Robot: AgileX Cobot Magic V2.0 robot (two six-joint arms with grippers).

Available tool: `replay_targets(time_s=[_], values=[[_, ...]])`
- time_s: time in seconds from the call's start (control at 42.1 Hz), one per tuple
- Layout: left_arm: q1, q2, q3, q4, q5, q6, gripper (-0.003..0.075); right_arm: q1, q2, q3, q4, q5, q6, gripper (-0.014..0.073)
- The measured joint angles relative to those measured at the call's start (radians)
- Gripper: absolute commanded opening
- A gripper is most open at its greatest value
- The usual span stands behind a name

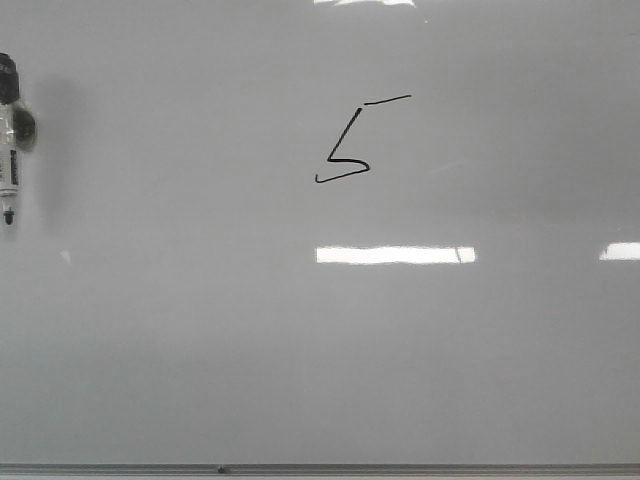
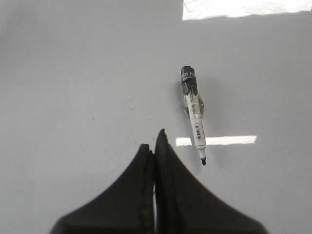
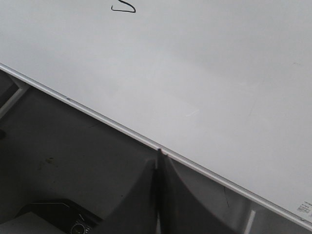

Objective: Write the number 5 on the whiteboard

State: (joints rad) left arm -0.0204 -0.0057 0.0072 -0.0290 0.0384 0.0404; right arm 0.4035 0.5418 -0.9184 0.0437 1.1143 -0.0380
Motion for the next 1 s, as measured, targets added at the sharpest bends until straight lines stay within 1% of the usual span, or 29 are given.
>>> replay_targets(time_s=[0.499, 0.641, 0.807, 0.902, 0.997], values=[[0.000, 0.000, 0.000, -0.002, 0.000, 0.000, -0.0020, 0.000, -0.002, 0.000, 0.000, 0.000, 0.000, -0.0069], [0.000, 0.000, 0.000, -0.002, 0.000, 0.000, -0.0020, -0.035, -0.043, 0.019, 0.000, 0.000, 0.000, -0.0069], [0.000, 0.000, 0.000, -0.002, 0.000, 0.000, -0.0020, -0.138, -0.149, 0.116, -0.022, -0.038, 0.000, -0.0069], [0.000, 0.000, 0.000, -0.002, 0.000, 0.000, -0.0020, -0.199, -0.238, 0.227, -0.034, -0.078, 0.000, -0.0069], [0.000, 0.000, 0.000, -0.002, 0.000, 0.000, -0.0020, -0.241, -0.330, 0.347, -0.034, -0.157, 0.000, -0.0069]])
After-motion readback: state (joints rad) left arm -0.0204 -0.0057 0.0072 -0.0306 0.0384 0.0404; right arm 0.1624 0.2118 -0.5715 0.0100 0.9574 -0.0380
